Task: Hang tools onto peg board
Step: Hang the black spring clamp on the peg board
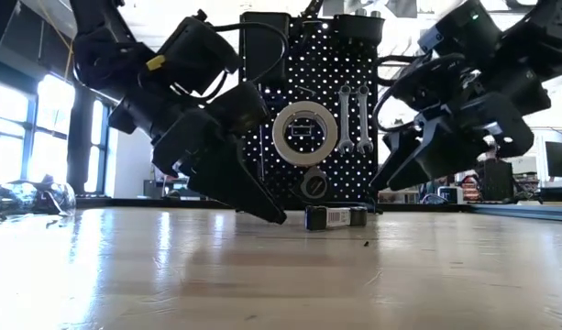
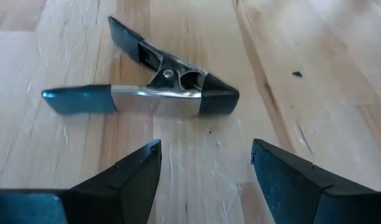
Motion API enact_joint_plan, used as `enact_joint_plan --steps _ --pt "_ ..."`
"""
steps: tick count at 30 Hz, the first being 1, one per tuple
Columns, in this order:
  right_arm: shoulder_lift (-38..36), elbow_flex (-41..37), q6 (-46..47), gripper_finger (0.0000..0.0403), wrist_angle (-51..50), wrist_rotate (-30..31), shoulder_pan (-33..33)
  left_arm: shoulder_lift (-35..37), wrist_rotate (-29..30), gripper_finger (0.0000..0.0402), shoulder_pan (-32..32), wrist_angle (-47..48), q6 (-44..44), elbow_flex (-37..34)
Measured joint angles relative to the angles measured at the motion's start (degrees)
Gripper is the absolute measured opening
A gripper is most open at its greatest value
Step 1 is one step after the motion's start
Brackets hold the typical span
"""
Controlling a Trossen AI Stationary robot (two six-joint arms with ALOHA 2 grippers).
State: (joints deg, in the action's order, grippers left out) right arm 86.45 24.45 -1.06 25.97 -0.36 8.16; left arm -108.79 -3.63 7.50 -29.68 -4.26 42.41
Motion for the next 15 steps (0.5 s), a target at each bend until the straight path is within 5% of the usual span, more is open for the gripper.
enact_joint_plan --steps 15 --pt "3.24 0.01 -2.34 0.0172 4.87 3.91 -0.44 0.22 8.72 0.0243 4.18 -3.33 -2.99 -5.52"
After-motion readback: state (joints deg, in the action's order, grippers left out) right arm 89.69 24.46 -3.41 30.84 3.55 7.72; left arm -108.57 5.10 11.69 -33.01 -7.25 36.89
